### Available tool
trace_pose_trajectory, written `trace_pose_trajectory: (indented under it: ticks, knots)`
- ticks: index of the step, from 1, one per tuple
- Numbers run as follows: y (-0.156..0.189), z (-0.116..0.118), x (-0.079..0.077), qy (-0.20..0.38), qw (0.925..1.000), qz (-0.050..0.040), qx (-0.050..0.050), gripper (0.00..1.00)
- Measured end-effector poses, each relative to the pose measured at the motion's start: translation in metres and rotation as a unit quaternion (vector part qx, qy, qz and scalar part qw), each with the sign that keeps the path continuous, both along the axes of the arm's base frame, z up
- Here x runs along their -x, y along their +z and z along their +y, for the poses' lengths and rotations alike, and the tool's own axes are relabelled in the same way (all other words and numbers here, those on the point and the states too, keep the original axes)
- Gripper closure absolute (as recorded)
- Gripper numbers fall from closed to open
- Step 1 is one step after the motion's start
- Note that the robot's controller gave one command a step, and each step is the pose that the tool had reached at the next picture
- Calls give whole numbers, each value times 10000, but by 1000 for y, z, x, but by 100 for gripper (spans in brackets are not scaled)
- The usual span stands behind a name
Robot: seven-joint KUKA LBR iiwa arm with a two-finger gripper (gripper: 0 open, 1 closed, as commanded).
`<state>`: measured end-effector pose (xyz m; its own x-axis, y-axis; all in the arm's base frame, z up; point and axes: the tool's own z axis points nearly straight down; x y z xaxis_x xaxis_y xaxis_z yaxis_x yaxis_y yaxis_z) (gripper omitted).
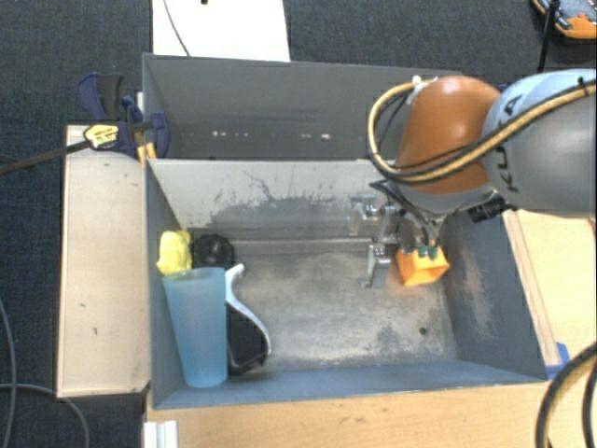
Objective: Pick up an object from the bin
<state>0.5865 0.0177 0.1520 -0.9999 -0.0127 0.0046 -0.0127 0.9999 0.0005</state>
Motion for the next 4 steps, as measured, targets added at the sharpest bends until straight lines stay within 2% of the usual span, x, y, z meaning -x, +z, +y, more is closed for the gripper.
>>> trace_pose_trajectory:
  ticks: [1,2,3,4]
  knots:
    - [5,0,-2,-2,10000,-38,-1,0]
    - [5,-29,9,199,9998,-37,-8,0]
    - [-3,-77,16,197,9998,-37,1,0]
    - [-15,-99,9,655,9978,-48,7,0]
